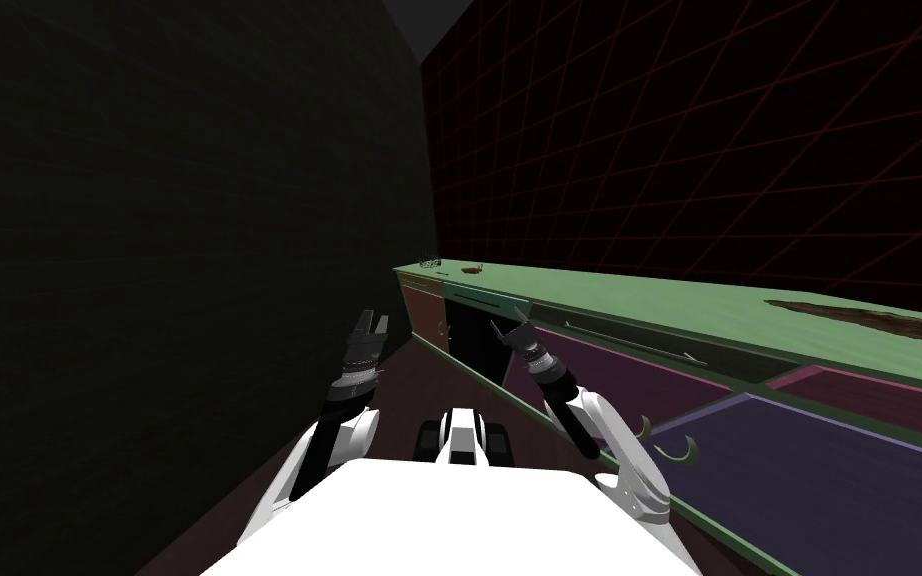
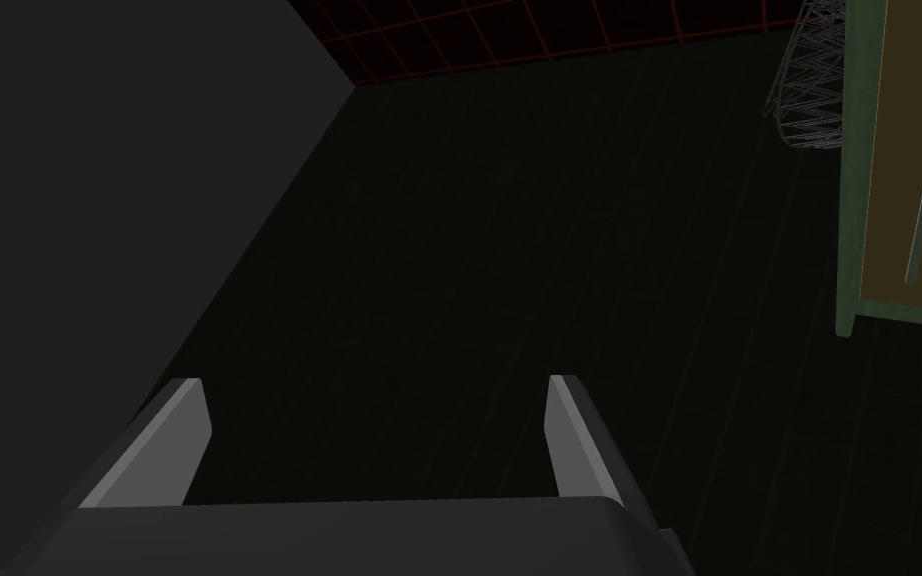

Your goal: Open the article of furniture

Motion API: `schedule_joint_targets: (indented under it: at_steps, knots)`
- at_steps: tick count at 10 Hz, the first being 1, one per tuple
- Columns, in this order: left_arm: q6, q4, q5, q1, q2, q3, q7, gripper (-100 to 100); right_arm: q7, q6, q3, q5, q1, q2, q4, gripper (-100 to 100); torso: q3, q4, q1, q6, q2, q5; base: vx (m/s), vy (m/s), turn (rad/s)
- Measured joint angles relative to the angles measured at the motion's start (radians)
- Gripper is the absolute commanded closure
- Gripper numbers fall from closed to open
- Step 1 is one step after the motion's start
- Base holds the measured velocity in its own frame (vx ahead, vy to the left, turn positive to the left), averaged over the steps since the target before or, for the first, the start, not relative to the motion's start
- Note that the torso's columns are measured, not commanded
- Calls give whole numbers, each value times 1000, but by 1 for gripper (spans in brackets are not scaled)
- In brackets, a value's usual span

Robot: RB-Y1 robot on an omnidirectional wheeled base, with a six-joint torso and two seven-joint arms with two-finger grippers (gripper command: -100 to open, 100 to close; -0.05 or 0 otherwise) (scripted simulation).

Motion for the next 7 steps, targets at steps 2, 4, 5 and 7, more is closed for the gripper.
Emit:
schedule_joint_targets:
  at_steps: [2,4,5,7]
  knots:
    - [0,0,0,0,0,0,0,0,36,7,-4,53,-15,-7,16,-100,0,0,-1,0,0,0,57,16,-52]
    - [0,0,0,0,0,0,0,0,80,8,-3,107,-16,-6,27,-100,1,0,0,0,1,0,50,25,-76]
    - [0,0,0,0,0,0,0,0,92,12,-5,131,-21,-11,31,-100,1,0,0,0,1,0,48,30,-75]
    - [0,0,0,0,0,0,0,0,125,18,-11,182,-32,-21,45,-100,1,0,0,0,1,0,41,30,-67]
